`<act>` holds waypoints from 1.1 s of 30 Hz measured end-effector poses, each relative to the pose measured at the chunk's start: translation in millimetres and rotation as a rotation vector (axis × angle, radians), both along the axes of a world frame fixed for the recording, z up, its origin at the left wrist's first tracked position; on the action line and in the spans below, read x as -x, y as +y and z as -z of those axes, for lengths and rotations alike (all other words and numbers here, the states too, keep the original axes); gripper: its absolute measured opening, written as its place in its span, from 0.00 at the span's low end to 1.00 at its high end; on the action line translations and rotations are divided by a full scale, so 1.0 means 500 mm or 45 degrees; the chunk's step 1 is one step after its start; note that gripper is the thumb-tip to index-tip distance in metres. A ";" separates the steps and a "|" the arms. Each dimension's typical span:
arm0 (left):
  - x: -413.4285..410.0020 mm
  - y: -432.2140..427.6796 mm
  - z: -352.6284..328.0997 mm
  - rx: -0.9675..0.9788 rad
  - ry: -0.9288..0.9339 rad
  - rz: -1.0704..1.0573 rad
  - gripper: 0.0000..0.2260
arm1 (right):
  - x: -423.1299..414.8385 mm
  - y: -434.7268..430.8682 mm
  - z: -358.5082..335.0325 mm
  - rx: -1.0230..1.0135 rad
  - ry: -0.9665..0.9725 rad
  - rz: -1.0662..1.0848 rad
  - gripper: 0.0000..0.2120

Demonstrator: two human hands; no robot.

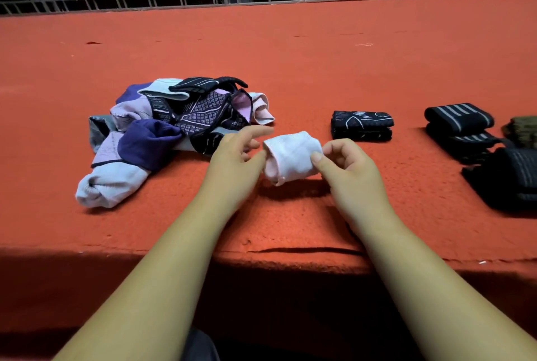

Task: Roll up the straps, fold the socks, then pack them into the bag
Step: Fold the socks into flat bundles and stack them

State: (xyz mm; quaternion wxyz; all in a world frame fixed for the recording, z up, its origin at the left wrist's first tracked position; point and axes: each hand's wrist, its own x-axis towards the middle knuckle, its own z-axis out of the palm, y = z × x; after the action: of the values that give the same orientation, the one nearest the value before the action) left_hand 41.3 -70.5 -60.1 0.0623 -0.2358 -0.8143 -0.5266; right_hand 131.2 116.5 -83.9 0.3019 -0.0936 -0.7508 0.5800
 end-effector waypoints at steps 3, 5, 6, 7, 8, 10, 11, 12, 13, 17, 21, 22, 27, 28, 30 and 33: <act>-0.007 -0.006 -0.021 0.137 0.152 0.089 0.12 | 0.000 0.008 -0.003 0.125 -0.035 0.008 0.02; -0.013 -0.005 -0.025 0.126 0.057 0.072 0.06 | 0.000 0.007 -0.002 0.163 -0.068 0.021 0.02; -0.013 -0.004 -0.022 0.114 -0.030 0.035 0.04 | 0.000 0.004 -0.002 0.112 -0.075 0.069 0.03; -0.015 -0.002 -0.020 0.109 -0.115 -0.014 0.04 | -0.003 0.001 -0.004 0.024 -0.075 0.137 0.04; -0.016 0.002 -0.019 0.105 -0.189 -0.067 0.06 | -0.005 -0.003 -0.007 -0.068 -0.048 0.195 0.06; -0.016 0.008 -0.014 0.047 -0.303 -0.122 0.10 | -0.015 -0.014 -0.019 -0.206 0.061 0.188 0.08; -0.017 0.011 -0.014 0.014 -0.340 -0.131 0.11 | -0.021 -0.020 -0.024 -0.287 0.094 0.153 0.10; -0.020 0.015 -0.015 -0.004 -0.360 -0.139 0.12 | -0.024 -0.025 -0.024 -0.385 0.099 0.126 0.12; -0.023 0.017 -0.017 -0.008 -0.366 -0.148 0.12 | -0.026 -0.030 -0.024 -0.488 0.083 0.108 0.13; -0.030 0.021 -0.022 -0.043 -0.434 -0.146 0.11 | -0.032 -0.026 -0.020 -0.712 0.016 0.045 0.16; -0.026 0.020 -0.021 -0.042 -0.498 -0.105 0.10 | -0.040 -0.005 -0.032 -0.959 -0.018 -0.112 0.15; -0.025 0.019 -0.021 -0.041 -0.507 -0.077 0.10 | -0.041 0.001 -0.032 -1.014 -0.046 -0.089 0.14; -0.029 0.012 -0.030 -0.023 -0.506 0.075 0.13 | -0.036 0.025 -0.015 -0.911 -0.089 0.031 0.08; -0.030 0.012 -0.031 -0.013 -0.499 0.086 0.12 | -0.035 0.028 -0.016 -0.803 -0.064 0.036 0.05; -0.027 0.013 -0.029 0.002 -0.491 0.105 0.11 | -0.040 0.033 -0.026 -0.484 -0.037 0.035 0.03; -0.020 0.019 -0.019 0.034 -0.463 0.107 0.11 | -0.043 0.048 -0.028 0.194 -0.098 -0.005 0.07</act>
State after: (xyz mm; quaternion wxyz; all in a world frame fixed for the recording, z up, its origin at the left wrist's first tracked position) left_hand 51.5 -61.2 -50.5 -0.1110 -0.1712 -0.8085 -0.5520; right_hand 153.0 140.5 -69.7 0.2639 -0.1370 -0.7157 0.6319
